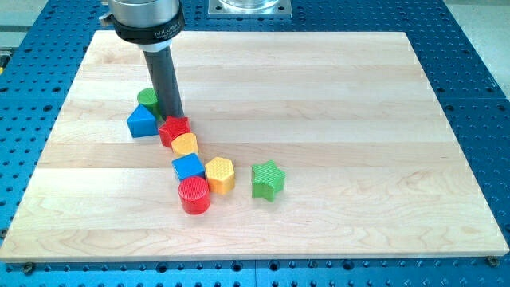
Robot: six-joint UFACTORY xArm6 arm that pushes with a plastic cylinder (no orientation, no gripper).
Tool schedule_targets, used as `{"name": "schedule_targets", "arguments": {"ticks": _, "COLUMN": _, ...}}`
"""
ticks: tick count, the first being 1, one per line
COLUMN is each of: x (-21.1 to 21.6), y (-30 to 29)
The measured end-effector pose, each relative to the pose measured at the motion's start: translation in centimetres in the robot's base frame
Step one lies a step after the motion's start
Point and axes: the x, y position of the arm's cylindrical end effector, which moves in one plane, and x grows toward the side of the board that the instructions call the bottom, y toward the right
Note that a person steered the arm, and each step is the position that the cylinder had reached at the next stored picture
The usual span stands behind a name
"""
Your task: Place the green circle at the bottom left of the triangle
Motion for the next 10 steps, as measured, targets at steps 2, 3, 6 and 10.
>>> {"name": "schedule_targets", "arguments": {"ticks": 2, "x": 0.0, "y": 1.3}}
{"name": "schedule_targets", "arguments": {"ticks": 3, "x": -0.7, "y": 0.3}}
{"name": "schedule_targets", "arguments": {"ticks": 6, "x": -1.6, "y": -8.9}}
{"name": "schedule_targets", "arguments": {"ticks": 10, "x": 3.0, "y": -18.0}}
